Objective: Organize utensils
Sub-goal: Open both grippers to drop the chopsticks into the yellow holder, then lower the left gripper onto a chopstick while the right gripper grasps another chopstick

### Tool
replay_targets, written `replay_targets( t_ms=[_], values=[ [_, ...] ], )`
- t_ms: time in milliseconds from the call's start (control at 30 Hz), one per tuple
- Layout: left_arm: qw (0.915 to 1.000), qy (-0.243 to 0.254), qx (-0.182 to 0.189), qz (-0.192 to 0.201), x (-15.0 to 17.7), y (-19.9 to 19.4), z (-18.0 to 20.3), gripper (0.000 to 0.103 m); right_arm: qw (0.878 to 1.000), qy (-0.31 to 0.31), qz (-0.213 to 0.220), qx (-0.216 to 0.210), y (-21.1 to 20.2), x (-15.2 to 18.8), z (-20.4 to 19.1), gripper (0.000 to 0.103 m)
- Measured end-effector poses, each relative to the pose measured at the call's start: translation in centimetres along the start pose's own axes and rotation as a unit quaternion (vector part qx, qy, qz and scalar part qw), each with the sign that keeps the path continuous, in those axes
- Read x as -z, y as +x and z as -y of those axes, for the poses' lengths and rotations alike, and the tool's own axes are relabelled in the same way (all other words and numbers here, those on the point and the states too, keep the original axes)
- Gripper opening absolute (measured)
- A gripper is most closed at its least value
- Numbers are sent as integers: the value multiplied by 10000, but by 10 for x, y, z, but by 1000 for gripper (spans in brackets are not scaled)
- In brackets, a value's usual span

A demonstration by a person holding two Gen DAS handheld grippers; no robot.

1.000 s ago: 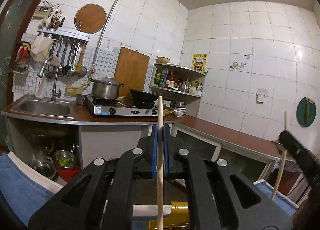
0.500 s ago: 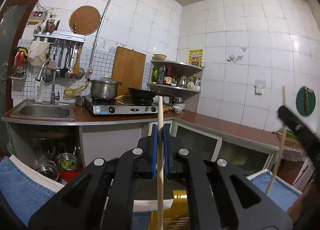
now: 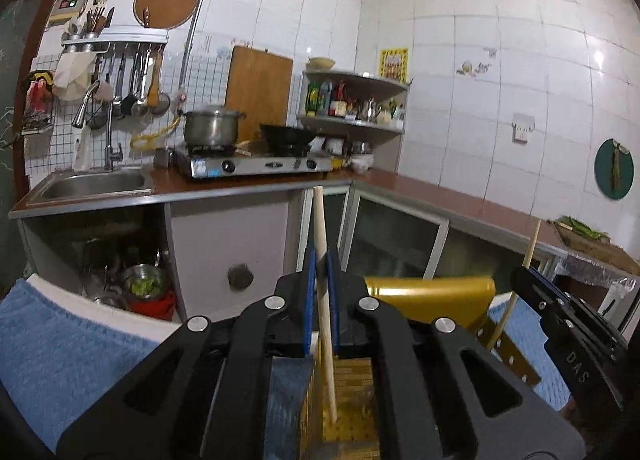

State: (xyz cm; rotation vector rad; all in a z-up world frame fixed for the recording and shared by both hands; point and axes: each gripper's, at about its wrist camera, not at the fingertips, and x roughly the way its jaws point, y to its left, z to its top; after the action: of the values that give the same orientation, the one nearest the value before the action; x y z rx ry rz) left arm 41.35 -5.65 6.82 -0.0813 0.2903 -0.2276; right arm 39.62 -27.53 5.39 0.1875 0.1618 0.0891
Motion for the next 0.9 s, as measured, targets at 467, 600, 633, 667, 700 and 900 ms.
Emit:
replay_targets(
  t_ms=[467,600,633,667,700,900],
  values=[
    [9980,83,-427,-454,-6,-84,-7,60,9972,218,-719,-55,-58,-23,13,58],
    [9966,-27,-486,-664,2,-110,-13,88,9957,141,-914,-8,-88,-19,14,58],
    [9964,-63,-497,-677,7,-121,-15,92,9952,128,-966,9,-92,-17,15,58],
    [9964,-60,-534,-660,10,-127,-15,96,9941,101,-1073,77,-101,-12,17,58],
    [9962,-44,-574,-657,13,-133,-15,98,9934,86,-1138,131,-106,-9,18,58],
    [9934,-117,-585,-980,37,-156,-13,98,9878,-82,-1483,473,-132,19,31,58]
  ],
)
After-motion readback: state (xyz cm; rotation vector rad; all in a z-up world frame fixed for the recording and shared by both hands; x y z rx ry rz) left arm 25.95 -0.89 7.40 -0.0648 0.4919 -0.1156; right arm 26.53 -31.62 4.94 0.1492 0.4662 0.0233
